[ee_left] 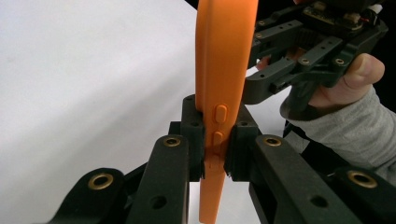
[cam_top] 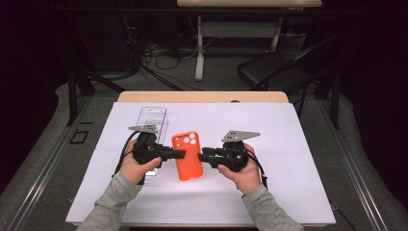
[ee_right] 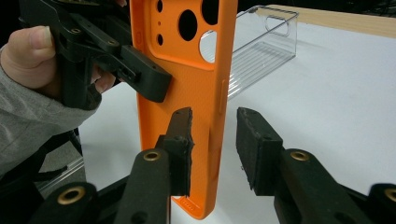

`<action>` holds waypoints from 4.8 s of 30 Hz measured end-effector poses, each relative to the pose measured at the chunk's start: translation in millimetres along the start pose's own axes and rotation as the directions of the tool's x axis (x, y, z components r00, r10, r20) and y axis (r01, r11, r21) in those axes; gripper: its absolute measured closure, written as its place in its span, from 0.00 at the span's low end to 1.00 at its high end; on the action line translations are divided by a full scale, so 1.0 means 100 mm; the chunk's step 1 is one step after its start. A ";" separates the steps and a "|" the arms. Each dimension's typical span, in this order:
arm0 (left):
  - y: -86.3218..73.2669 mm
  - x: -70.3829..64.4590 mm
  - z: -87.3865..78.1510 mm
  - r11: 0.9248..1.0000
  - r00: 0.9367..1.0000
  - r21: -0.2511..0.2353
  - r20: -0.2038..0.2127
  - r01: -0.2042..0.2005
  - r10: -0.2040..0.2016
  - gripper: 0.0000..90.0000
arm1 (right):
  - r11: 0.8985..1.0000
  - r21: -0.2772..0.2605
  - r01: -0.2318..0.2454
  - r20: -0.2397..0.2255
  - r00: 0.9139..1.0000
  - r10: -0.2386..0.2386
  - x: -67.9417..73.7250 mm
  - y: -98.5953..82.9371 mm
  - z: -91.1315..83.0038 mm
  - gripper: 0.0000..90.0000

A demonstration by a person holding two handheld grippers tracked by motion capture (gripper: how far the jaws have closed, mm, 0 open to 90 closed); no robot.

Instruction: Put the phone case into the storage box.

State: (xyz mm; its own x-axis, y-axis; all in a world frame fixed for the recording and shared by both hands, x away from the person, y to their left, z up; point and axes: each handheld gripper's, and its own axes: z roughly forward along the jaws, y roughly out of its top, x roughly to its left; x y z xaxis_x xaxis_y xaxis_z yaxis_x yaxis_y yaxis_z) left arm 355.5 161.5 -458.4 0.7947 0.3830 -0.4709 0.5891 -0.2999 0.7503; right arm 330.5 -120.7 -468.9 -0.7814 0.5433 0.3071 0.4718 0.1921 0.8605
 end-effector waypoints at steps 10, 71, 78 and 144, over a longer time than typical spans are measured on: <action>0.00 -0.05 0.06 1.000 1.000 0.021 0.012 -0.018 0.018 0.90 | 1.000 0.017 -0.005 -0.025 1.000 0.005 0.00 0.00 0.00 0.75; -0.01 -0.04 0.07 0.999 1.000 0.027 0.018 -0.023 0.023 0.90 | 0.999 0.018 -0.032 -0.084 0.996 0.034 -0.04 -0.02 0.01 0.90; -0.01 -0.05 0.07 0.999 1.000 0.023 0.012 -0.025 0.025 0.89 | 1.000 0.011 -0.029 -0.076 0.997 0.029 -0.04 -0.03 0.00 0.91; 0.05 -0.11 -0.02 0.992 0.948 -0.044 -0.303 -0.121 0.102 0.52 | 0.993 -0.033 -0.115 0.121 0.986 0.118 -0.15 -0.07 -0.05 0.91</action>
State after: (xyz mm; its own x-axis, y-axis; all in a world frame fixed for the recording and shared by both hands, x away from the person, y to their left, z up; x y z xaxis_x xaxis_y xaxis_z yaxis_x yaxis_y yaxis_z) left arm 349.5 157.7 -448.4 0.7689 0.5969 -0.2292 0.4816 -0.3049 0.8217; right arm 337.1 -134.2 -477.7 -0.6646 0.6573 0.3553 0.5451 0.1013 0.8322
